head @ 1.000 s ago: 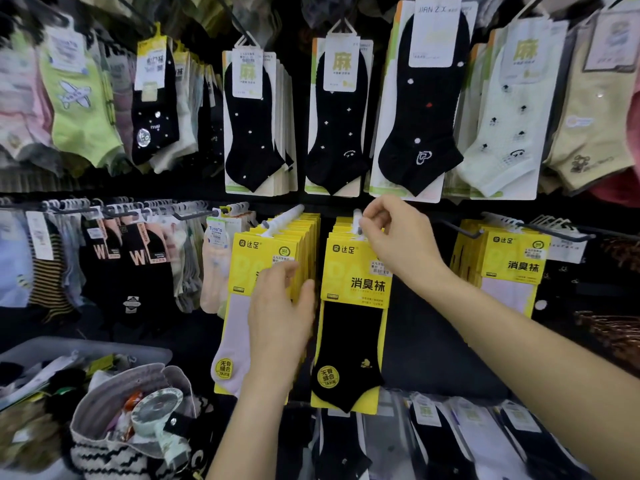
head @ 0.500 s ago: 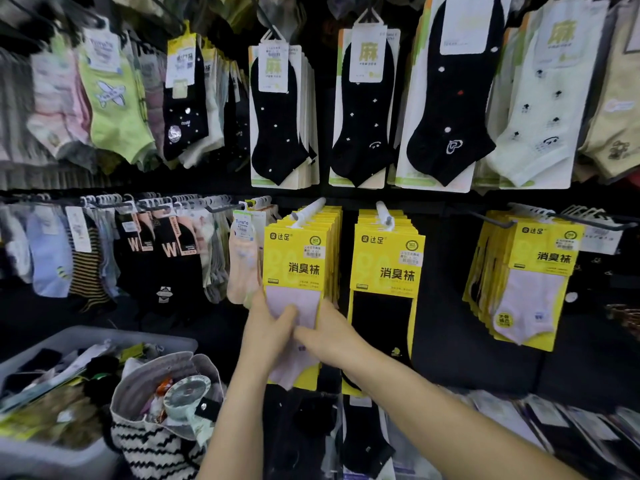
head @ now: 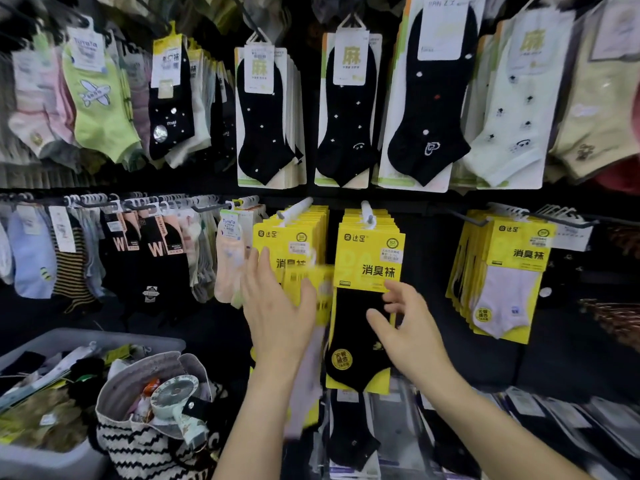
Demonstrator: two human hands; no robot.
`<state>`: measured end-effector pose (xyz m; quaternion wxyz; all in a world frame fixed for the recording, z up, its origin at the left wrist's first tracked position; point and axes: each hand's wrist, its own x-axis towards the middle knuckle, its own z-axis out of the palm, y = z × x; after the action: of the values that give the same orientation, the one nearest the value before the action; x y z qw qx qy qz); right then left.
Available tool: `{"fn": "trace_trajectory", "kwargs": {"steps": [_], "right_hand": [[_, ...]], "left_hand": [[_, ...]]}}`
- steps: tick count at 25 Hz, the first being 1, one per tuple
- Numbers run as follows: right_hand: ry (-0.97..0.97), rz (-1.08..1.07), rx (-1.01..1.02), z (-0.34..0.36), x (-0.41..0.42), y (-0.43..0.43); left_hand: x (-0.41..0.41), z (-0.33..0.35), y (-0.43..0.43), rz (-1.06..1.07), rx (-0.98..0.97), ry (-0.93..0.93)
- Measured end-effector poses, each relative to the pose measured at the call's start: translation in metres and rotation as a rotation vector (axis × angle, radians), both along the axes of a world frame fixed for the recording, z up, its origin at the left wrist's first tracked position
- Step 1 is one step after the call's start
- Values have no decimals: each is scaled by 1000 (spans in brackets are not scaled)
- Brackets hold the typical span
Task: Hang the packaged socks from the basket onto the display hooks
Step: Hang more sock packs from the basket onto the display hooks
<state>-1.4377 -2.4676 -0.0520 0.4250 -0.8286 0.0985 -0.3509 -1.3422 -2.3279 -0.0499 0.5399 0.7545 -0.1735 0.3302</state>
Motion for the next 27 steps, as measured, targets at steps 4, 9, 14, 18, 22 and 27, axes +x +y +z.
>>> {"fn": "trace_trajectory", "kwargs": {"steps": [4,9,14,18,22,27], "right_hand": [[6,-32,10,-7,2,-13],[1,74,17,-38,-15,-8],[366,251,-7,-132,-43,4],[602,288,-16,-203,-42,26],[782,369,16,-258,-53,56],[845,391,5,-267,-59,70]], "left_hand": [[2,-9,-11,4,137,89],[11,-26,5,9,86,149],[4,-101,42,-13,12,305],[-14,-201,87,-14,190,640],[-52,-294,122,-243,658,1117],[-69,-326,145,-127,1070,1111]]}}
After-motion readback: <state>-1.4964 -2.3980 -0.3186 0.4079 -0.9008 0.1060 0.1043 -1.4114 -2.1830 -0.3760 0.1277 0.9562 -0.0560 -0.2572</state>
